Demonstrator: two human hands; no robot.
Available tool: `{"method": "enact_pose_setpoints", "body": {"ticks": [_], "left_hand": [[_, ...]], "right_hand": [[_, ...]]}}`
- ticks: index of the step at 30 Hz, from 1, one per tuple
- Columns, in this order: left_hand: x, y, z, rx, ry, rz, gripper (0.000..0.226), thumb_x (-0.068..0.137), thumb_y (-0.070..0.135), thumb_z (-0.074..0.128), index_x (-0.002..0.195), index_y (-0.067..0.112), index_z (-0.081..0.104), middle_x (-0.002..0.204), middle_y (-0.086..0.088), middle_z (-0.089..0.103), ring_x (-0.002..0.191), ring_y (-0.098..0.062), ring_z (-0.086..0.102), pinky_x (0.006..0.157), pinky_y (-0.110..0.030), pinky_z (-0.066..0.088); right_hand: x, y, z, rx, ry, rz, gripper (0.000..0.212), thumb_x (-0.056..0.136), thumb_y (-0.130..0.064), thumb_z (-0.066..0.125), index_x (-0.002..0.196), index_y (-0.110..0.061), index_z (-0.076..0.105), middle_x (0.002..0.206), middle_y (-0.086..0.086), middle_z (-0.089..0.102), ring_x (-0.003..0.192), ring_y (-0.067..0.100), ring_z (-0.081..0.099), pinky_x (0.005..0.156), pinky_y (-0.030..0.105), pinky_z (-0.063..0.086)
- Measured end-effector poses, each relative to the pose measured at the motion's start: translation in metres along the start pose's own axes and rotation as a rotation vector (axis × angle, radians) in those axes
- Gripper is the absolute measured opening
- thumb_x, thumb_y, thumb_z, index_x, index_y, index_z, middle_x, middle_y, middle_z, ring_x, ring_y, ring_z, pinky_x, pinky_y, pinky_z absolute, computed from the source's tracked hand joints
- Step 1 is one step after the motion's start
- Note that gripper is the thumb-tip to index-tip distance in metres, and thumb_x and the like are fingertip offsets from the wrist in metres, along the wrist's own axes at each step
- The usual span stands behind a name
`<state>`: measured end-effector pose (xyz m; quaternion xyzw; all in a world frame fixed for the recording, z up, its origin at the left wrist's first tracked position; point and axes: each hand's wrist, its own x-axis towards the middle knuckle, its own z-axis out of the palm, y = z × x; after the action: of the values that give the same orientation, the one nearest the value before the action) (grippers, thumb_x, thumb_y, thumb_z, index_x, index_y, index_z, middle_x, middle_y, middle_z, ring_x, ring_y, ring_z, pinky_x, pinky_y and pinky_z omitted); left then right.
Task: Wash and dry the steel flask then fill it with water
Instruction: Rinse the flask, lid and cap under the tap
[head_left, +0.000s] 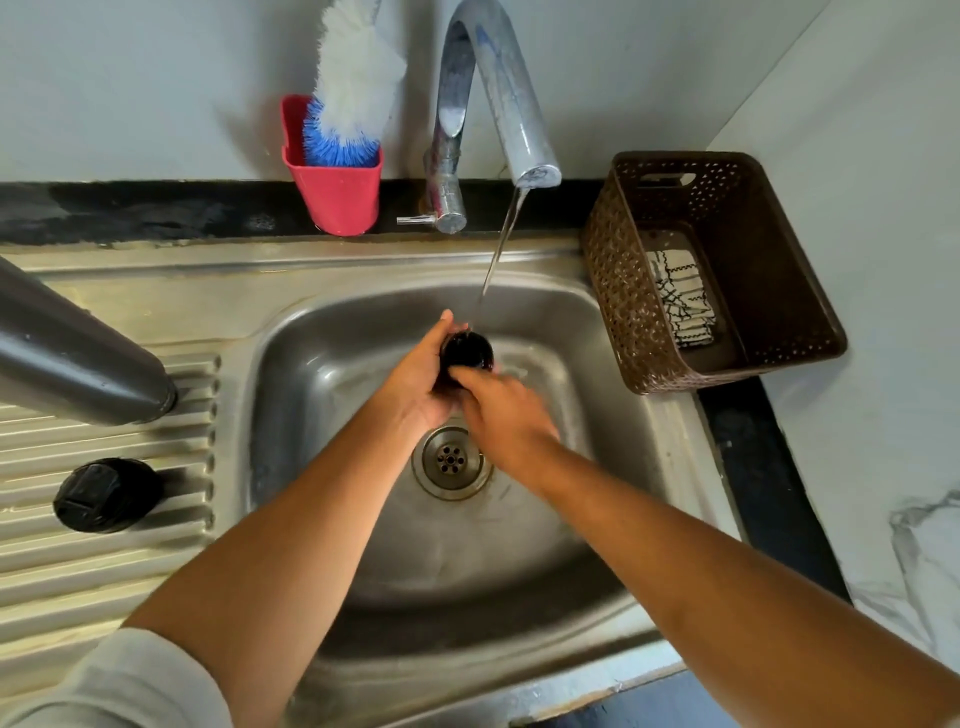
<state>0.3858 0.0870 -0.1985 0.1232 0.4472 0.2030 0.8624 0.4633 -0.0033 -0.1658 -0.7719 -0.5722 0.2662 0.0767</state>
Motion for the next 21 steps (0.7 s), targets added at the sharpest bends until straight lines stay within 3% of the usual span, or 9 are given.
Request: {"method": "enact_pose_setpoints", "body": {"ticks": [2, 5, 7, 9, 11, 13, 16, 18, 21], "left_hand": [[-0.001, -0.001, -0.001, 0.031, 0.064, 0.007, 0.029, 0.100, 0.046, 0.064, 0.092, 0.018, 0.070, 0.086, -0.006, 0.071, 0.081, -0.021, 0.067, 0.080, -0.038, 0.057], [-0.002, -0.016, 0.000, -0.027, -0.009, 0.077, 0.020, 0.090, 0.041, 0.070, 0.087, 0.023, 0.078, 0.086, -0.004, 0.071, 0.070, -0.018, 0.067, 0.068, -0.033, 0.054], [-0.002, -0.016, -0.003, -0.073, -0.069, 0.085, 0.019, 0.091, 0.044, 0.068, 0.090, 0.027, 0.078, 0.078, -0.002, 0.071, 0.056, -0.014, 0.064, 0.054, -0.026, 0.051], [0.000, -0.007, -0.002, -0.024, -0.034, 0.036, 0.029, 0.100, 0.051, 0.059, 0.095, 0.028, 0.077, 0.084, -0.004, 0.072, 0.071, -0.019, 0.066, 0.068, -0.034, 0.055], [-0.001, -0.001, 0.000, 0.026, 0.008, -0.003, 0.029, 0.104, 0.044, 0.057, 0.102, 0.020, 0.072, 0.096, -0.007, 0.072, 0.090, -0.022, 0.067, 0.086, -0.038, 0.057], [-0.004, -0.002, 0.001, -0.003, 0.023, 0.027, 0.026, 0.104, 0.038, 0.059, 0.106, 0.015, 0.071, 0.101, -0.008, 0.072, 0.093, -0.021, 0.068, 0.089, -0.036, 0.057], [0.004, -0.019, -0.003, -0.037, -0.039, 0.103, 0.030, 0.094, 0.046, 0.072, 0.105, 0.018, 0.073, 0.093, -0.006, 0.065, 0.080, -0.018, 0.063, 0.076, -0.031, 0.049], [0.008, -0.021, -0.006, -0.031, -0.126, 0.088, 0.041, 0.089, 0.059, 0.075, 0.103, 0.021, 0.073, 0.087, -0.004, 0.059, 0.068, -0.015, 0.059, 0.063, -0.028, 0.041], [-0.001, -0.007, -0.005, 0.044, -0.082, 0.011, 0.059, 0.094, 0.066, 0.059, 0.104, 0.009, 0.071, 0.091, -0.010, 0.070, 0.066, -0.021, 0.071, 0.058, -0.032, 0.058]], "right_hand": [[0.000, 0.014, -0.007, -0.353, -0.057, -0.095, 0.020, 0.103, -0.021, 0.050, 0.118, -0.026, 0.062, 0.113, 0.005, 0.073, 0.093, 0.033, 0.072, 0.072, 0.040, 0.053], [0.009, -0.014, -0.006, 0.495, 0.103, 0.295, 0.021, 0.101, -0.022, 0.055, 0.083, -0.023, 0.064, 0.076, 0.006, 0.069, 0.069, 0.031, 0.071, 0.056, 0.034, 0.049], [0.015, -0.028, 0.000, 0.952, 0.209, 0.482, 0.023, 0.099, -0.020, 0.056, 0.078, -0.021, 0.065, 0.069, 0.006, 0.066, 0.062, 0.029, 0.067, 0.049, 0.032, 0.046], [0.005, -0.020, 0.004, 0.735, 0.188, 0.304, 0.018, 0.101, -0.020, 0.054, 0.100, -0.025, 0.071, 0.086, 0.009, 0.072, 0.063, 0.027, 0.069, 0.049, 0.035, 0.053], [-0.005, 0.004, -0.005, 0.020, 0.052, 0.002, 0.021, 0.104, -0.022, 0.050, 0.119, -0.024, 0.065, 0.107, 0.007, 0.074, 0.080, 0.032, 0.073, 0.064, 0.041, 0.059], [-0.002, 0.016, -0.016, -0.290, -0.013, -0.070, 0.018, 0.104, -0.026, 0.048, 0.113, -0.024, 0.063, 0.107, 0.007, 0.075, 0.089, 0.036, 0.072, 0.070, 0.040, 0.053], [0.013, -0.019, -0.019, 0.553, 0.192, 0.293, 0.022, 0.102, -0.022, 0.054, 0.085, -0.022, 0.067, 0.073, 0.003, 0.070, 0.065, 0.027, 0.068, 0.058, 0.036, 0.055], [0.016, -0.035, -0.013, 0.982, 0.237, 0.457, 0.022, 0.102, -0.017, 0.053, 0.085, -0.019, 0.067, 0.064, 0.004, 0.064, 0.054, 0.020, 0.062, 0.050, 0.031, 0.051], [-0.006, -0.018, -0.011, 0.683, 0.091, 0.159, 0.023, 0.105, -0.026, 0.055, 0.121, -0.028, 0.072, 0.093, 0.004, 0.074, 0.055, 0.014, 0.068, 0.053, 0.028, 0.055]]}}
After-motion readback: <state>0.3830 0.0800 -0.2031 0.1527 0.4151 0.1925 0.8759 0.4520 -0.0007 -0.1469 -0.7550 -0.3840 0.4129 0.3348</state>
